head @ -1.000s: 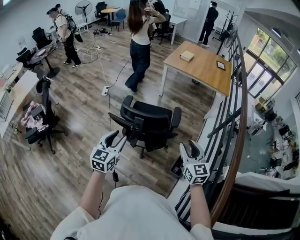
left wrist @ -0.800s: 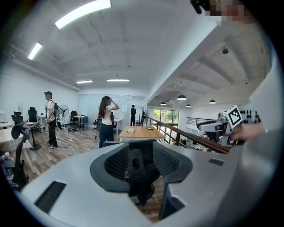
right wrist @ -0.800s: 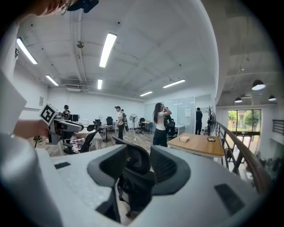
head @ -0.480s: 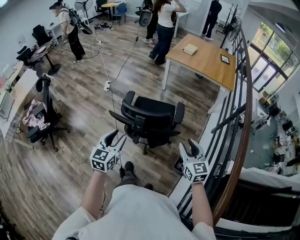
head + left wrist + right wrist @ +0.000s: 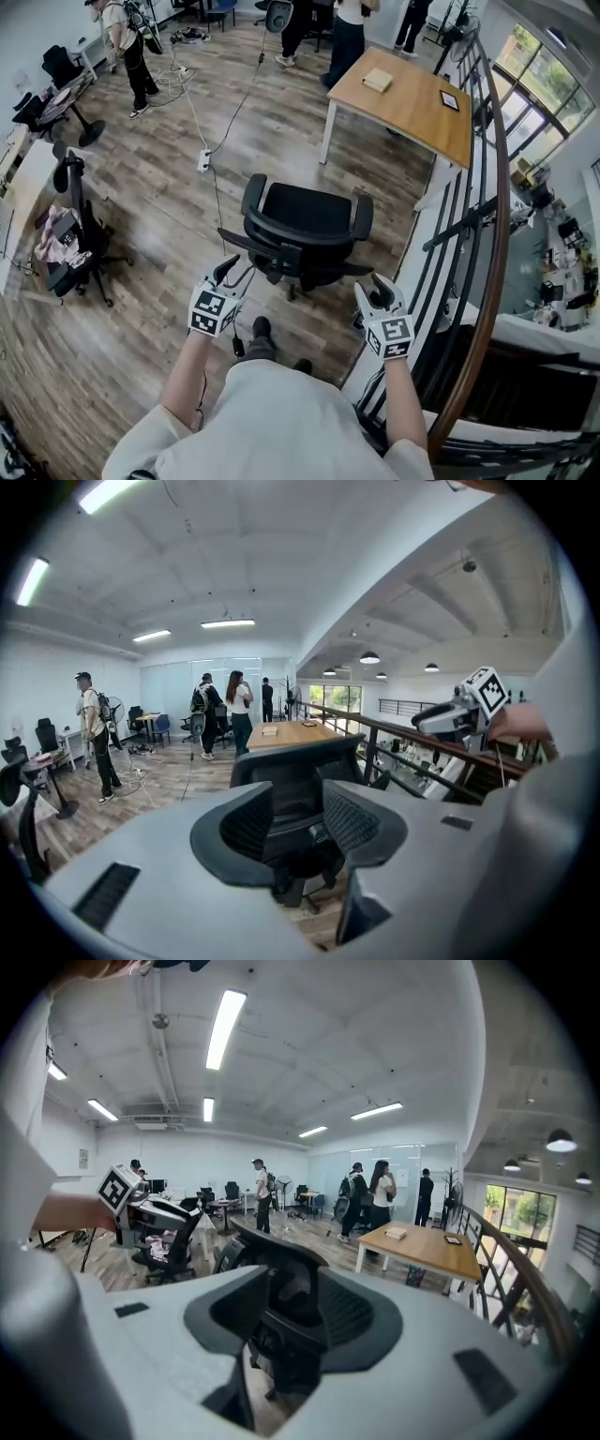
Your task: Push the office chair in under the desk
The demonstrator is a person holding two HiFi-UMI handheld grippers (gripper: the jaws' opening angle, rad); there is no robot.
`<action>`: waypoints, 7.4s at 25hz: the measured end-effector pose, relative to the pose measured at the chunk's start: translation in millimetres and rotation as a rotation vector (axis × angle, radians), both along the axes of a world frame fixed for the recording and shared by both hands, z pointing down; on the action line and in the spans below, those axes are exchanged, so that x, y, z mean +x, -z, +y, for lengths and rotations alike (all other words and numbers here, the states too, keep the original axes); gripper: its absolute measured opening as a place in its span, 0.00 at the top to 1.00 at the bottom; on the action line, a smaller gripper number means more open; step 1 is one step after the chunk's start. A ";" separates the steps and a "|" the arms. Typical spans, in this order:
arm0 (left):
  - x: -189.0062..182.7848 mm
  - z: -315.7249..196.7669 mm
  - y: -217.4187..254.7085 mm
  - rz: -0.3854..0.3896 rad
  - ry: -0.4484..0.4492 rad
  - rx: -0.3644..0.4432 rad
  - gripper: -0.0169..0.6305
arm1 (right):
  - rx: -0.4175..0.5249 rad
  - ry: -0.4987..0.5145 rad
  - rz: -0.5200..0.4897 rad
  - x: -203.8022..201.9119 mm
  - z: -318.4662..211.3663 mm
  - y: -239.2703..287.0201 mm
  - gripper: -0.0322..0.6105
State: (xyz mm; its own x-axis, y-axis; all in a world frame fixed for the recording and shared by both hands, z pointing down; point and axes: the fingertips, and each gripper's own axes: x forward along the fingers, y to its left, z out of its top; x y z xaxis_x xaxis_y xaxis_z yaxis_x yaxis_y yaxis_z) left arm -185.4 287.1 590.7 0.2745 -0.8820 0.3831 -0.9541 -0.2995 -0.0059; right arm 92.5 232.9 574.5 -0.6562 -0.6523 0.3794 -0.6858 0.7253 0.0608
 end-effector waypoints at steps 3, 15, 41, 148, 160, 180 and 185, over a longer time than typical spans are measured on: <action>-14.2 -16.1 -22.1 -0.062 -0.056 -0.049 0.72 | -0.037 0.006 0.053 -14.7 -9.6 -20.4 0.72; -46.3 -63.0 -112.0 -0.504 -0.378 -0.179 0.66 | -0.153 0.108 0.391 -55.5 -30.4 -114.6 0.68; -53.8 -99.4 -177.3 -0.761 -0.688 -0.229 0.64 | -0.171 0.208 0.867 -71.6 -59.4 -192.9 0.63; 180.5 -826.5 -167.9 -1.032 -0.902 -0.074 0.66 | -0.189 -0.130 0.823 159.4 -698.1 -168.5 0.59; 213.0 -891.3 -166.4 -1.041 -0.855 -0.093 0.66 | -0.153 -0.078 0.831 195.8 -774.6 -166.8 0.59; 247.2 -987.5 -170.5 -1.062 -0.793 -0.140 0.66 | -0.075 -0.023 0.844 234.6 -883.5 -167.8 0.59; 249.4 -1002.2 -168.8 -1.048 -0.780 -0.154 0.66 | -0.103 -0.024 0.843 237.0 -901.2 -166.6 0.59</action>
